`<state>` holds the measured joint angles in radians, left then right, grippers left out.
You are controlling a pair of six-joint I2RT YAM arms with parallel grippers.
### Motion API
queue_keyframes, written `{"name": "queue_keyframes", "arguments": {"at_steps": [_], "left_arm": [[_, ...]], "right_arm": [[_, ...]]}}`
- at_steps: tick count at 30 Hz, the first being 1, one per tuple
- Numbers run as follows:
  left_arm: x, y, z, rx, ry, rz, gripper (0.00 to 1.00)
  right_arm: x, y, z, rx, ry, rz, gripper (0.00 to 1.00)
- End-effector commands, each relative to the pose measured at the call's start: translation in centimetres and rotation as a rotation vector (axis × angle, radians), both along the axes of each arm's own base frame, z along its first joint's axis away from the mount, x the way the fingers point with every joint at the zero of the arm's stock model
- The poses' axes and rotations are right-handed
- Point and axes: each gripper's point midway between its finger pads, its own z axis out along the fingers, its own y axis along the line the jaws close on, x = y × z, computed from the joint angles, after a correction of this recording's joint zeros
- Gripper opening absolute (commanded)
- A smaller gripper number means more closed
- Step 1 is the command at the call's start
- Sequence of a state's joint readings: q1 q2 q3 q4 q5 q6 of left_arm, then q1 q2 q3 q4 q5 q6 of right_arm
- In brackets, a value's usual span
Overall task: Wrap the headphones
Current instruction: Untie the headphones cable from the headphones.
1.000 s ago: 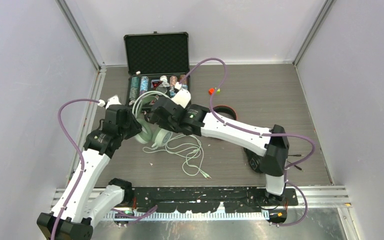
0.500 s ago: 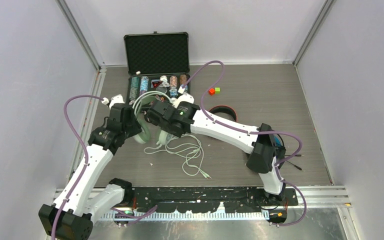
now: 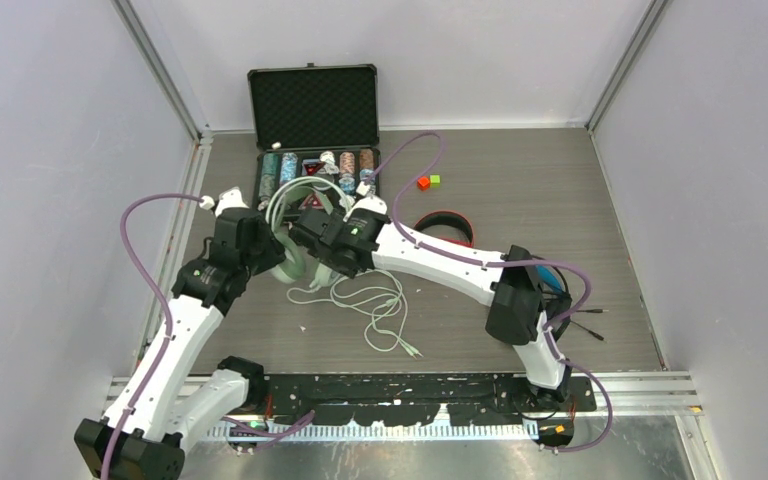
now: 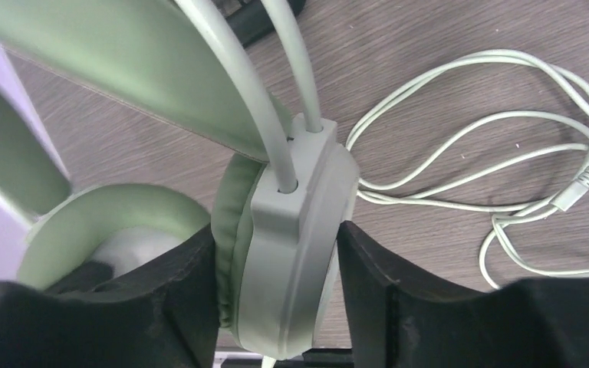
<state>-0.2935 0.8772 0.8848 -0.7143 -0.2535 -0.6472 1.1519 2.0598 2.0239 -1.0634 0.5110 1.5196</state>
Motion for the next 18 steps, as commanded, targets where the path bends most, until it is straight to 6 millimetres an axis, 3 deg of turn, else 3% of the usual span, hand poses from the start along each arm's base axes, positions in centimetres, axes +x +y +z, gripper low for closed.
{"name": "queue_keyframes", "arguments": {"at_steps": [1, 4, 6, 10, 18], "left_arm": [[1.1, -1.5, 3.6, -0.113, -0.138, -0.019, 0.1], [0.7, -1.8, 3.7, -0.128, -0.14, -0.034, 0.15], [0.5, -2.6, 3.9, -0.159, -0.144, -0.07, 0.25], [-0.5, -4.2, 5.0, -0.21, -0.114, -0.159, 0.49], [-1.4, -5.9, 9.6, -0.168, -0.152, -0.363, 0.65]], "right_arm": [[1.5, -0.9, 0.7, -0.002, -0.086, -0.017, 0.45], [2.5, -2.2, 1.0, -0.055, -0.156, 0.062, 0.3], [2.8, -2.9, 1.4, -0.071, -0.194, 0.155, 0.3], [2.9, -5.1, 2.4, -0.109, -0.245, 0.263, 0.2], [1.4, -7.6, 3.7, -0.14, -0.261, 0.436, 0.13]]}}
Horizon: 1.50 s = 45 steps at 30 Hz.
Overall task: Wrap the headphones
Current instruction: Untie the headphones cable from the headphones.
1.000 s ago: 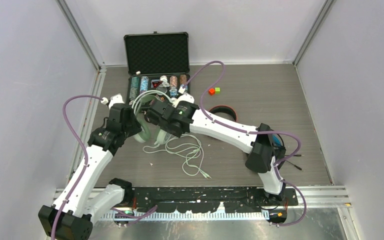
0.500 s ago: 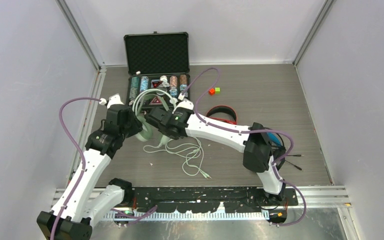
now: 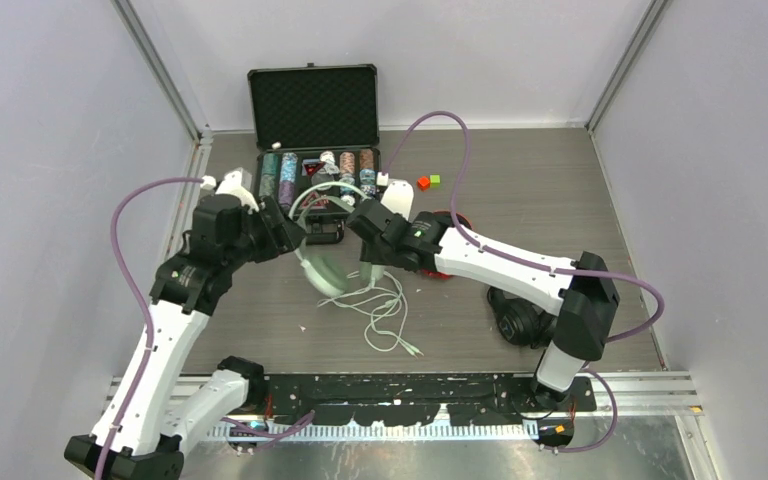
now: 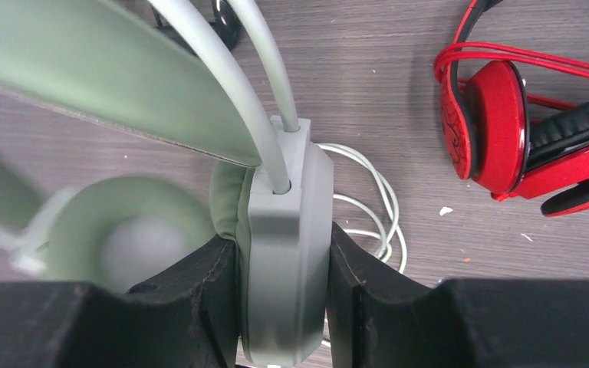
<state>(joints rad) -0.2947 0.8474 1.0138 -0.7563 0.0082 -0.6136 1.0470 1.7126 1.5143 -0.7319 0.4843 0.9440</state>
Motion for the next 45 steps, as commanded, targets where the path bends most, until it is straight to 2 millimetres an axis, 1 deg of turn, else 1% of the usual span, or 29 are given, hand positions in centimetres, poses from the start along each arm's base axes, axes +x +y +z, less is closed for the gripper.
{"name": "queue_keyframes", "arguments": {"at_steps": [1, 3, 5, 7, 8, 10, 13, 15, 19, 22, 27, 31, 33, 37, 38, 40, 45], "left_arm": [[-0.3, -1.8, 4.9, -0.013, -0.104, -0.154, 0.68], [-0.6, -2.4, 6.1, 0.004, -0.142, -0.227, 0.73], [-0.7, -2.6, 6.8, 0.062, -0.178, -0.305, 0.75], [-0.6, -2.3, 7.1, 0.13, -0.188, -0.352, 0.77], [-0.4, -2.2, 6.9, 0.171, -0.18, -0.378, 0.77], [-0.3, -1.9, 6.9, 0.234, -0.166, -0.42, 0.78], [-0.5, -1.8, 7.2, 0.286, -0.137, -0.482, 0.78], [-0.4, -1.4, 7.2, 0.316, -0.118, -0.488, 0.79], [0.1, -0.2, 6.4, 0.394, -0.091, -0.469, 0.79], [0.7, -0.5, 5.8, 0.396, -0.066, -0.483, 0.79], [1.5, -1.0, 3.7, 0.434, 0.011, -0.564, 0.78], [2.2, -0.5, 3.6, 0.486, 0.008, -0.541, 0.74], [2.1, -0.5, 3.6, 0.498, -0.001, -0.56, 0.72], [1.6, -0.3, 3.4, 0.538, 0.007, -0.6, 0.71], [1.6, -0.5, 3.4, 0.541, 0.01, -0.609, 0.71], [1.4, -0.8, 3.5, 0.551, 0.019, -0.628, 0.71], [0.8, -0.6, 2.8, 0.619, 0.098, -0.671, 0.72]], "right_arm": [[-0.1, 0.7, 4.1, 0.062, -0.064, 0.122, 0.13], [-0.5, 0.5, 4.5, 0.056, -0.049, 0.143, 0.12], [-1.1, 0.5, 5.1, 0.066, -0.031, 0.168, 0.12], [-1.8, 1.0, 5.4, 0.083, 0.003, 0.207, 0.12], [-2.1, 1.3, 5.6, 0.093, 0.018, 0.225, 0.12], [-2.8, 1.7, 5.6, 0.099, 0.053, 0.25, 0.12], [-3.4, 2.2, 5.5, 0.131, 0.089, 0.259, 0.12], [-3.6, 2.6, 5.5, 0.16, 0.104, 0.259, 0.12], [-4.1, 3.2, 5.3, 0.202, 0.133, 0.263, 0.12], [-4.4, 3.5, 5.5, 0.229, 0.145, 0.262, 0.12], [-4.7, 4.0, 6.2, 0.261, 0.146, 0.28, 0.12], [-5.2, 4.1, 5.7, 0.263, 0.172, 0.308, 0.12], [-5.6, 4.3, 5.5, 0.271, 0.179, 0.326, 0.12], [-6.2, 4.2, 5.7, 0.31, 0.182, 0.358, 0.12], [-6.7, 4.3, 5.9, 0.329, 0.193, 0.376, 0.12], [-7.0, 4.1, 6.0, 0.342, 0.198, 0.386, 0.12], [-7.2, 3.6, 6.0, 0.357, 0.197, 0.393, 0.12]]}}
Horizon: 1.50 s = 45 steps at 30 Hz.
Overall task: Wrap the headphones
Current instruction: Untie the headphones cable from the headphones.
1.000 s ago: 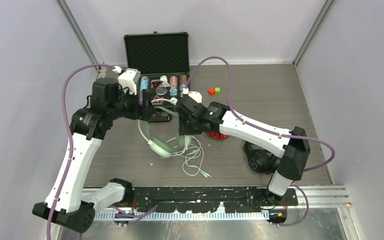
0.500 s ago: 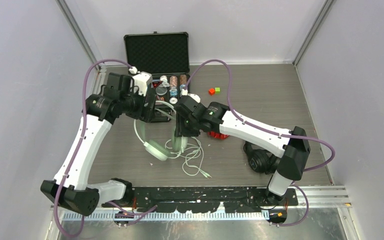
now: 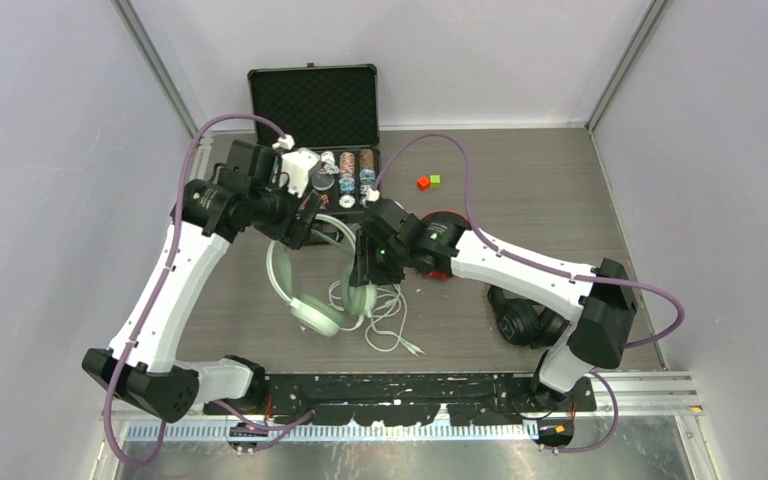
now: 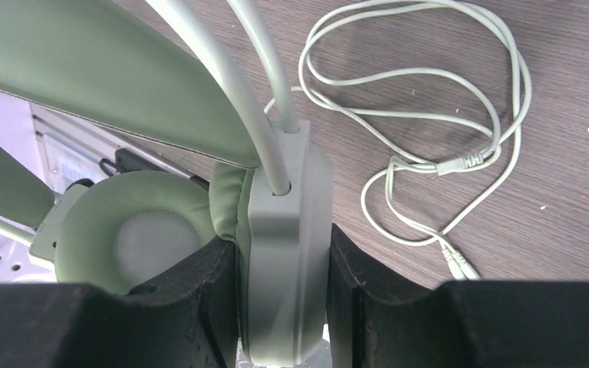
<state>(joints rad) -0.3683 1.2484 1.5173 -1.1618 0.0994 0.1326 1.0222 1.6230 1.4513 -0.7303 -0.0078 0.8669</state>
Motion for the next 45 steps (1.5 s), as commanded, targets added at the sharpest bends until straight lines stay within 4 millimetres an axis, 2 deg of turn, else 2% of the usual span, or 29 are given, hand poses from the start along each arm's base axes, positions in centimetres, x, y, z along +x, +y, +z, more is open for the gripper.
{"name": "queue_keyframes", "arguments": {"at_steps": [1, 7, 12, 18, 21, 28, 34, 36, 40, 45], "left_arm": [[-0.4, 0.5, 0.2, 0.086, 0.017, -0.03, 0.72], [-0.8, 0.7, -0.7, 0.132, 0.051, -0.051, 0.7], [-0.7, 0.8, -0.5, 0.165, 0.018, -0.102, 0.65], [-0.4, -0.8, -0.2, 0.146, -0.021, -0.176, 0.6], [-0.3, -1.1, -0.6, 0.153, -0.015, -0.193, 0.53], [-0.2, 0.2, -0.6, 0.223, -0.007, -0.171, 0.36], [-0.7, -0.1, 0.4, 0.191, -0.021, -0.173, 0.1], [-0.8, -0.1, 0.6, 0.182, -0.026, -0.163, 0.06], [-0.7, -0.1, 1.4, 0.152, -0.056, -0.126, 0.0], [0.4, 1.0, 2.8, 0.122, -0.172, 0.021, 0.0]], "right_arm": [[0.1, 1.2, 5.1, 0.193, -0.063, 0.023, 0.12], [-0.2, 0.6, 5.2, 0.199, -0.062, 0.025, 0.12], [-0.3, 0.2, 5.1, 0.197, -0.066, 0.026, 0.12], [-0.3, 0.2, 5.1, 0.198, -0.064, 0.029, 0.11], [-0.3, 0.4, 5.1, 0.198, -0.061, 0.032, 0.11], [0.0, 0.4, 5.7, 0.211, -0.07, 0.026, 0.11], [0.6, 0.1, 7.0, 0.235, -0.106, 0.006, 0.15], [1.0, -0.2, 7.7, 0.247, -0.13, -0.01, 0.21], [1.9, -1.3, 10.0, 0.277, -0.207, -0.051, 0.44], [2.1, -3.3, 13.2, 0.347, -0.372, -0.053, 0.61]]}}
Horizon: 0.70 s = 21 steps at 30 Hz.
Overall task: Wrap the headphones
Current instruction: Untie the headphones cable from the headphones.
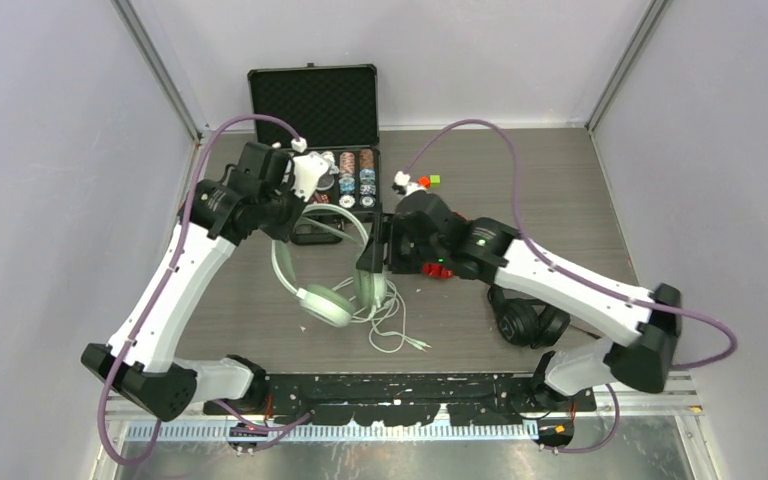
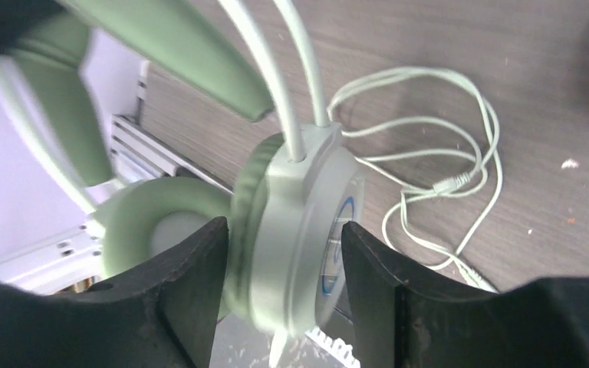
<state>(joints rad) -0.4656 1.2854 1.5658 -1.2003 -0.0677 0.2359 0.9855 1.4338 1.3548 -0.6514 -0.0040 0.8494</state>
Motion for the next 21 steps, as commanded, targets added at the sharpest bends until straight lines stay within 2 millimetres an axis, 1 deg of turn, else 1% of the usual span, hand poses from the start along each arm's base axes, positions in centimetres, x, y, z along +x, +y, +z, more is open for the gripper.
{"name": "queue_keyframes", "arguments": {"at_steps": [1, 4, 8, 10, 13, 16, 17, 18, 20, 21], "left_arm": [[0.1, 0.9, 2.9, -0.08, -0.153, 0.109, 0.0], [0.7, 1.7, 4.7, -0.115, -0.249, 0.184, 0.0], [0.7, 2.1, 7.4, -0.199, -0.333, 0.263, 0.0], [0.3, 1.8, 9.2, -0.283, -0.371, 0.29, 0.0], [-0.3, 1.1, 12.1, -0.416, -0.423, 0.297, 0.0], [-0.8, 1.1, 14.9, -0.509, -0.468, 0.331, 0.0], [-1.0, 1.1, 15.8, -0.54, -0.481, 0.339, 0.0], [-1.2, 0.9, 16.8, -0.584, -0.496, 0.343, 0.0], [-1.7, 0.1, 18.1, -0.659, -0.502, 0.314, 0.0], [-2.1, -0.7, 18.6, -0.698, -0.492, 0.278, 0.0]], "right_arm": [[1.7, -1.6, 9.0, 0.216, -0.308, -0.036, 0.65], [1.8, -3.7, 10.3, 0.23, -0.42, -0.063, 0.74], [1.2, -5.7, 12.1, 0.281, -0.57, -0.048, 0.75], [0.4, -6.0, 12.6, 0.317, -0.657, 0.011, 0.72], [-1.0, -6.6, 14.0, 0.413, -0.814, 0.077, 0.67], [-2.4, -7.3, 14.9, 0.516, -0.968, 0.118, 0.68], [-3.2, -7.1, 14.2, 0.532, -1.004, 0.17, 0.7], [-3.9, -7.0, 14.5, 0.559, -1.054, 0.205, 0.71], [-4.3, -6.7, 14.3, 0.579, -1.081, 0.234, 0.72], [-4.2, -6.4, 13.8, 0.565, -1.083, 0.25, 0.72]]}}
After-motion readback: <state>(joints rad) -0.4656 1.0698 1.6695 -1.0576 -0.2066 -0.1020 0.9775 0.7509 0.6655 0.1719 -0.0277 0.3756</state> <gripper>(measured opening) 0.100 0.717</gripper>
